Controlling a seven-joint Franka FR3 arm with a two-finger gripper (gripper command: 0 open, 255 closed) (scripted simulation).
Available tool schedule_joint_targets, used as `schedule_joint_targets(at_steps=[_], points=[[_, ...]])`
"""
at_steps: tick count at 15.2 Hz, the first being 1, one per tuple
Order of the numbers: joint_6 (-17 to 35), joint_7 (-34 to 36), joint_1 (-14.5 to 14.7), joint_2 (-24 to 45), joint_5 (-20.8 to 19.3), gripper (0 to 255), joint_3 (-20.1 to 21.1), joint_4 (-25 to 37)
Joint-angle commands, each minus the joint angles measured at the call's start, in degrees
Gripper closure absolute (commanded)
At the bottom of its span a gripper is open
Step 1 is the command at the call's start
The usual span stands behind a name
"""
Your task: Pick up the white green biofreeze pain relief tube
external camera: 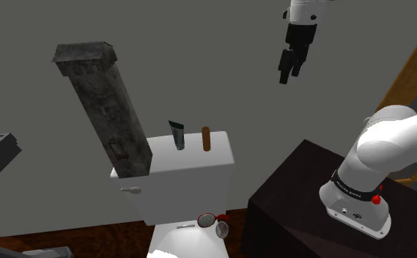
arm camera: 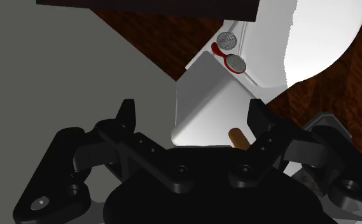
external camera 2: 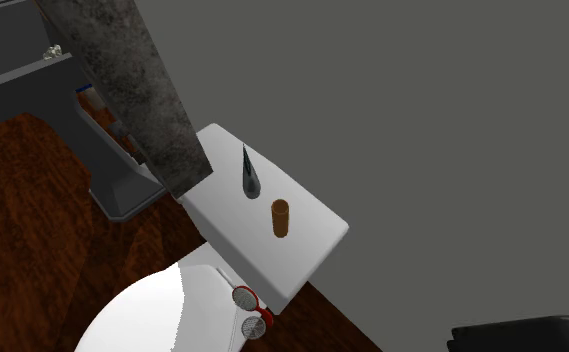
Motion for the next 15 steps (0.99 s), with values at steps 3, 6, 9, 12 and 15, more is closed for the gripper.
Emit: schedule_joint_targets(at_steps=[3,6,9,12,15], points=[[3.0,1.6,0.5,3.1,0.8,0,1.8,0.4],[7.4,4.1,1.1,8.1,1.8,0,4.5,1.6],[11.4,6.6,1.5,13.6,2.2,0,7.2,3.5],[15.1,9.3,1.8,19.4,2.0,0,9.7,6.1],[18.2,12.1,1.9,25.5,1.2,0,12.1,9.4]])
